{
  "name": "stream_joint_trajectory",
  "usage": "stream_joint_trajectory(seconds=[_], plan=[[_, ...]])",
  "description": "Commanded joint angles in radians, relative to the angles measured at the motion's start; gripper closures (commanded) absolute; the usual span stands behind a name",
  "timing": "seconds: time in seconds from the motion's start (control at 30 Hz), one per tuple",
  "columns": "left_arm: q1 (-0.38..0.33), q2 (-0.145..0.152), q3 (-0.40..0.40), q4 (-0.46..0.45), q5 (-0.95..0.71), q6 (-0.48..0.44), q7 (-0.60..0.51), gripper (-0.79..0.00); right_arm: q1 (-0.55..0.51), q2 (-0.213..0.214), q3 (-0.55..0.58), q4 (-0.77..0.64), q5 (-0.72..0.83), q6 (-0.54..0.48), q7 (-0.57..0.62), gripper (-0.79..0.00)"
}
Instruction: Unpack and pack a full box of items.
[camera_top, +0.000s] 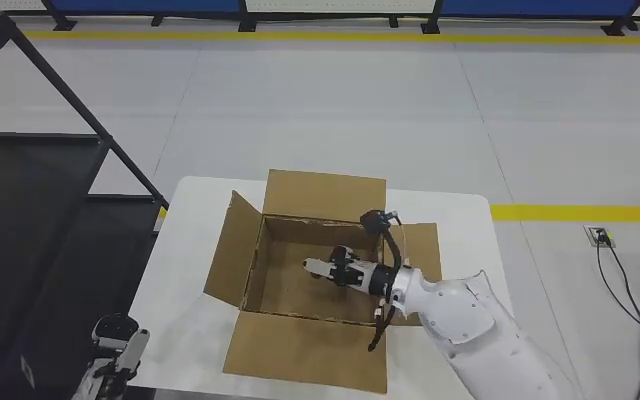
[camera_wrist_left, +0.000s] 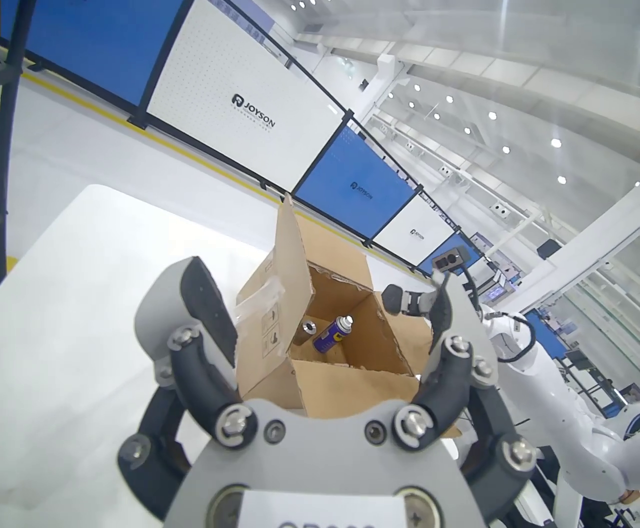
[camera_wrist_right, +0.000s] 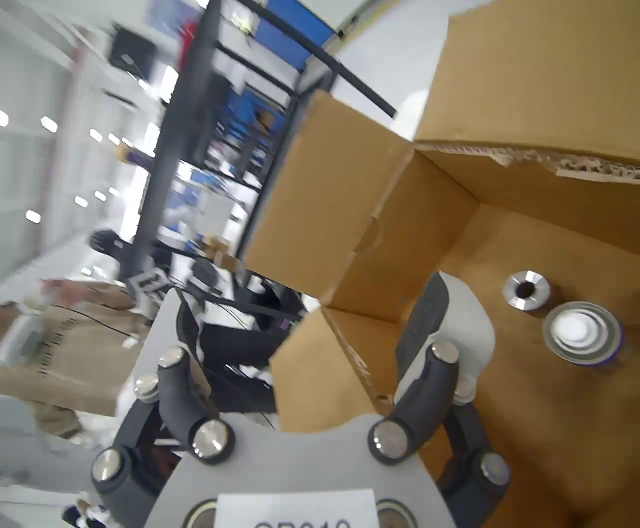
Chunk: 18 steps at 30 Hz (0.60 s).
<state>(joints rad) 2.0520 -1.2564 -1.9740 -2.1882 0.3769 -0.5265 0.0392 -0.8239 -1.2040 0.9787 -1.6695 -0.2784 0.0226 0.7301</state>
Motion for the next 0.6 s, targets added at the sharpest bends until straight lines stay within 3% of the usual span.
stream_joint_trajectory(seconds=[0.0, 0.23, 0.57], plan=[[-0.004, 0.0, -0.012, 0.009, -0.056, 0.002, -0.016, -0.785, 0.062, -0.006, -0.071, 0.011, -0.19, 0.104, 0.06, -0.785], [0.01, 0.006, -0.108, 0.05, -0.278, -0.05, -0.11, -0.785, 0.238, -0.063, -0.256, 0.135, -0.42, 0.349, 0.17, -0.785], [0.024, 0.004, -0.156, 0.06, -0.39, -0.073, -0.187, -0.785, 0.388, -0.143, -0.397, 0.324, -0.501, 0.468, 0.347, -0.785]])
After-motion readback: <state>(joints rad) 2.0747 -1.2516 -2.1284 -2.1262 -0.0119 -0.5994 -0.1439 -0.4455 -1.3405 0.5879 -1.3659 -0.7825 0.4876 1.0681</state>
